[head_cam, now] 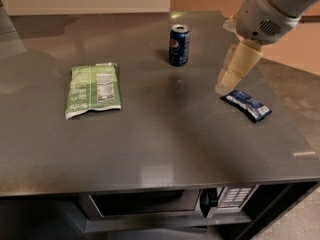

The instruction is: Pick green jalapeno chip bag

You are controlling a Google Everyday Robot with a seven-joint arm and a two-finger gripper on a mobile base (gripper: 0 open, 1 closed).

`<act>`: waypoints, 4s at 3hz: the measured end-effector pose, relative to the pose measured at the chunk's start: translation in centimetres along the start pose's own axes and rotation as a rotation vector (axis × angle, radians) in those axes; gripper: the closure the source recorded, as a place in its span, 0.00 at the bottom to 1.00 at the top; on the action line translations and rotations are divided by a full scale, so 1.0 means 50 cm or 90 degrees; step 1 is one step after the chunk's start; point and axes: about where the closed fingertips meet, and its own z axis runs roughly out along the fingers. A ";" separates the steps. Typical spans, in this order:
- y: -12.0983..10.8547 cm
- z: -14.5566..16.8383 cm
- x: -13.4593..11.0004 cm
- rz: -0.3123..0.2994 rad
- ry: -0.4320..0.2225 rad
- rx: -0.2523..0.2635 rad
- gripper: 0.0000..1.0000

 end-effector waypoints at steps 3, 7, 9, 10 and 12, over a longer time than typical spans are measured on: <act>-0.078 0.223 -0.238 -0.009 -0.023 -0.066 0.00; -0.073 0.450 -0.479 0.074 0.008 -0.141 0.00; -0.072 0.475 -0.472 0.094 0.028 -0.149 0.00; -0.074 0.507 -0.472 0.108 0.041 -0.158 0.00; -0.080 0.564 -0.473 0.133 0.054 -0.170 0.00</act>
Offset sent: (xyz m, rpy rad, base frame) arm 0.1023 0.1485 -0.0359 0.0634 0.0691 0.0828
